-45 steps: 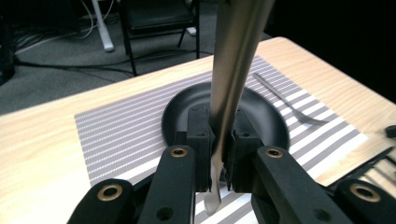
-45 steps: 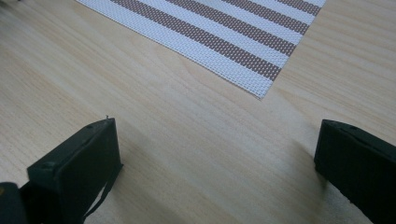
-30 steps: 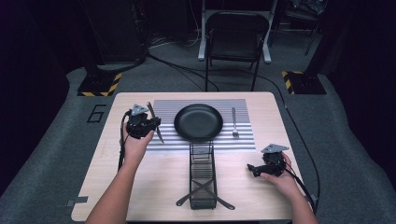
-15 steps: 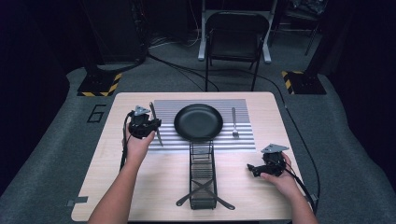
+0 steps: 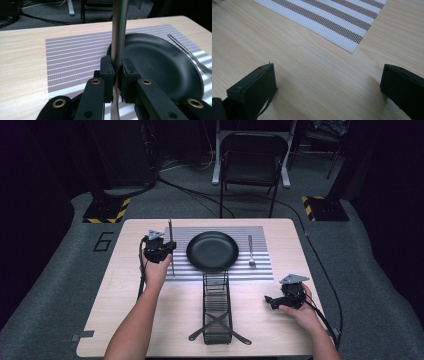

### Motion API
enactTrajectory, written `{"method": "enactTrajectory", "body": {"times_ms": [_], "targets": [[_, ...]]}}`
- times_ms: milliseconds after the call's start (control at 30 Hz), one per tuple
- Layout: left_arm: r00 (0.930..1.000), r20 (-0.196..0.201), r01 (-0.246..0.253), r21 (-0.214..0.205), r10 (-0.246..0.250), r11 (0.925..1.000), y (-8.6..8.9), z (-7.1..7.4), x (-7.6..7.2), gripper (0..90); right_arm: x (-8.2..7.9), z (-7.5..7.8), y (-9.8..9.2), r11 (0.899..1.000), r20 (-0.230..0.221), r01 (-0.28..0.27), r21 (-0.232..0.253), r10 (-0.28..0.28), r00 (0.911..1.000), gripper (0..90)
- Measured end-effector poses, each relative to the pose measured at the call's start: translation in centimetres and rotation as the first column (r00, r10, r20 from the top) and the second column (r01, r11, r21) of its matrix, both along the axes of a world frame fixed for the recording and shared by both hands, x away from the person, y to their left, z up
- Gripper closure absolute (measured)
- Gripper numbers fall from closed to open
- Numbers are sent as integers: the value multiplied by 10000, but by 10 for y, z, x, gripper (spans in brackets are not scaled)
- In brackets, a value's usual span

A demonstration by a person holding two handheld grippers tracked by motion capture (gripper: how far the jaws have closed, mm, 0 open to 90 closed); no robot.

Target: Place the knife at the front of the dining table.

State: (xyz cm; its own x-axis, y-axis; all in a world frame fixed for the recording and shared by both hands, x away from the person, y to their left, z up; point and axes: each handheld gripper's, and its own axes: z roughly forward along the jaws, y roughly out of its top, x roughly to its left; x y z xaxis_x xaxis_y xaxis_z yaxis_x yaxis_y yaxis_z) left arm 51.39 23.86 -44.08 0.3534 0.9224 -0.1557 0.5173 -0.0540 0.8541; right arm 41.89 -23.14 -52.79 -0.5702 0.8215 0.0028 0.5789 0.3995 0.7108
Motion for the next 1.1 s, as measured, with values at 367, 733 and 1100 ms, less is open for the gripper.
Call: {"method": "enactTrajectory", "body": {"times_ms": [367, 733, 1100], "targets": [[9981, 147, -586, -1044, 604, 9928, 7, -23, 20, 818, 1, 0, 0, 10000, -2, -57, -8, 57, 10000, 0], [9978, 58, -654, -845, 662, 9943, 2, -25, 36, 820, 1, 0, 0, 10000, 3, -79, 4, 79, 10000, 0], [9987, 83, -489, -885, 498, 9949, -13, -12, 54, 820, 2, 0, -1, 9999, 28, -129, -10, 129, 9999, 0]]}}
